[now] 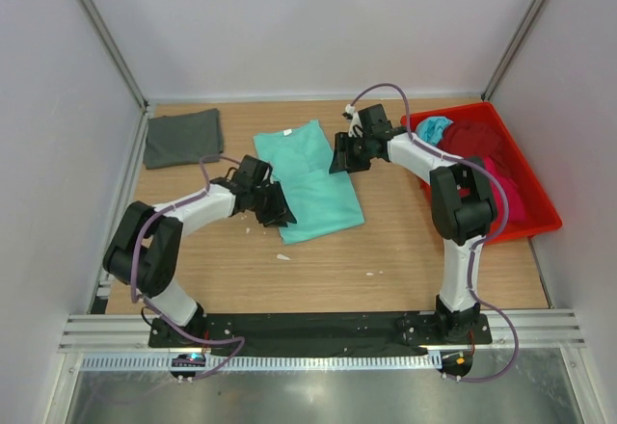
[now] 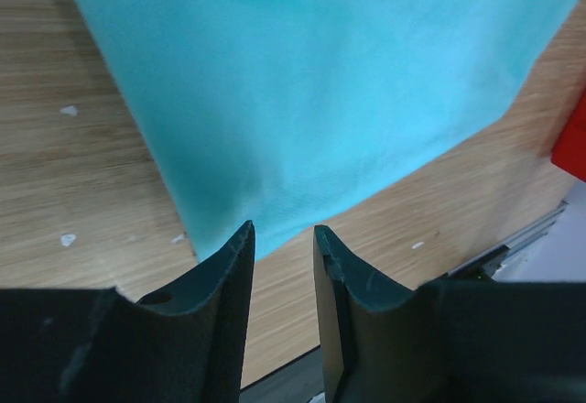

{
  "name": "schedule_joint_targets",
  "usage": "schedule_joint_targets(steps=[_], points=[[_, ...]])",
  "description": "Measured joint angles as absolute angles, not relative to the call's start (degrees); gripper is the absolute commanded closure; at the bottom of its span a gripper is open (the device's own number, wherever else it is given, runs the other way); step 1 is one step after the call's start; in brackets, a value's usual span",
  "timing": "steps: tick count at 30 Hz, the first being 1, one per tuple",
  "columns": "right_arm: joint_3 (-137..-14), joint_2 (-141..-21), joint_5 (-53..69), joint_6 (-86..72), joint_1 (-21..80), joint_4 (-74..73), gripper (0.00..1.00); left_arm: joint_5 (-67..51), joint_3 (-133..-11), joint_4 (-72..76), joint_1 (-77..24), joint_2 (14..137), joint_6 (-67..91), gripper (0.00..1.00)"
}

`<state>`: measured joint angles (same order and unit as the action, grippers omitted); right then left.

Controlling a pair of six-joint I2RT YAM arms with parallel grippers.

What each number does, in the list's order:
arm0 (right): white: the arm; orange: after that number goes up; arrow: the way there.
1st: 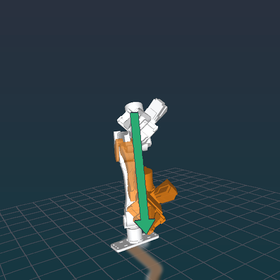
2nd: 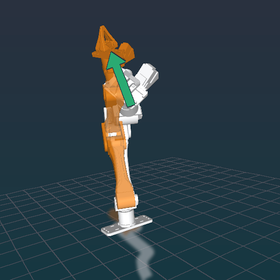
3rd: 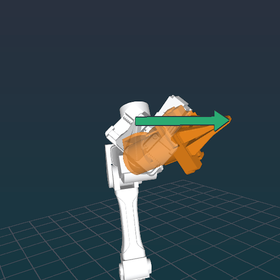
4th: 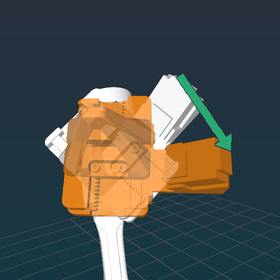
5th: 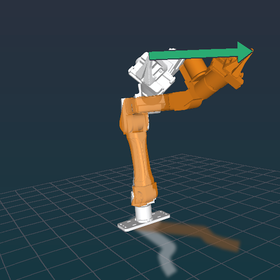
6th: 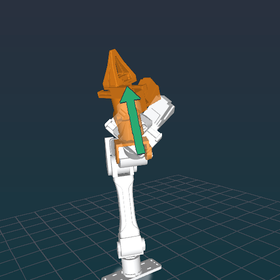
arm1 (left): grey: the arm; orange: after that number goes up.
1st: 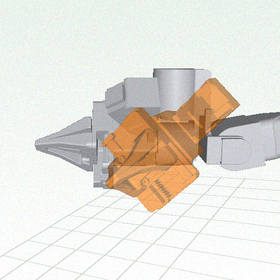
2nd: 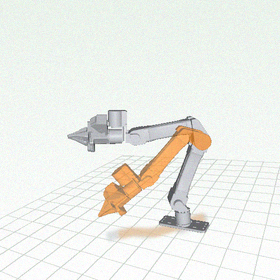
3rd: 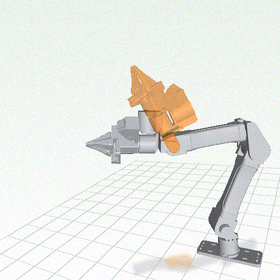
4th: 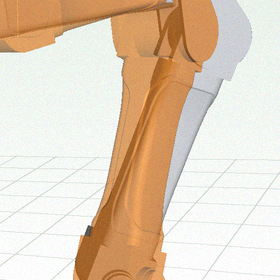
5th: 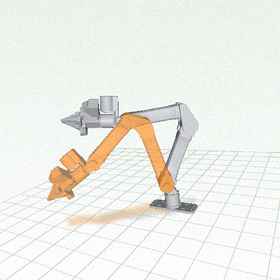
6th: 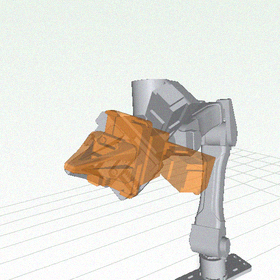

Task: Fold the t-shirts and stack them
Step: Fold the tshirt

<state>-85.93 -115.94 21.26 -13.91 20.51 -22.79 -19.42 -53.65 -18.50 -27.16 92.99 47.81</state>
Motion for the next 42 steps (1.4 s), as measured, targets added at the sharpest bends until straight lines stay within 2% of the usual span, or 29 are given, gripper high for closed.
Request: schedule_joint_targets(steps=[6, 15, 27, 28, 30, 31, 32, 35, 42], points=[[-85.93, -115.94, 20.84, -13.91, 20.51, -22.76, 0.45, -16.14, -50.19, -19.25, -28.97, 94.89, 47.92, 0.66], [-87.26, -116.86, 20.43, -13.67, 20.23, -22.79, 0.42, -13.26, -51.03, -20.97, -30.00, 94.89, 47.42, 0.66], [-92.97, -120.51, 18.81, -12.19, 18.83, -25.69, 0.44, -7.40, -53.63, -27.66, -30.24, 94.91, 45.89, 0.65], [-93.23, -120.51, 18.52, -12.21, 18.76, -25.74, 0.46, -6.39, -54.11, -28.88, -30.24, 94.91, 45.65, 0.64], [-93.21, -120.33, 18.50, -12.62, 18.74, -25.76, 0.56, -4.10, -55.13, -31.88, -30.22, 94.74, 44.88, 0.62], [-92.97, -120.11, 18.79, -13.15, 18.72, -25.67, 0.62, -3.38, -55.64, -33.26, -30.22, 94.59, 44.58, 0.61], [-92.38, -119.63, 19.38, -13.74, 18.72, -25.32, 0.74, -2.81, -56.21, -34.50, -30.20, 94.32, 44.47, 0.61], [-89.71, -117.56, 23.29, -16.43, 18.81, -23.46, 0.89, -2.59, -57.87, -36.93, -30.20, 92.53, 44.38, 0.60], [-87.57, -116.25, 32.82, -23.68, 21.65, -15.92, 0.92, -3.66, -59.18, -36.93, -30.20, 90.61, 44.62, 0.61]])
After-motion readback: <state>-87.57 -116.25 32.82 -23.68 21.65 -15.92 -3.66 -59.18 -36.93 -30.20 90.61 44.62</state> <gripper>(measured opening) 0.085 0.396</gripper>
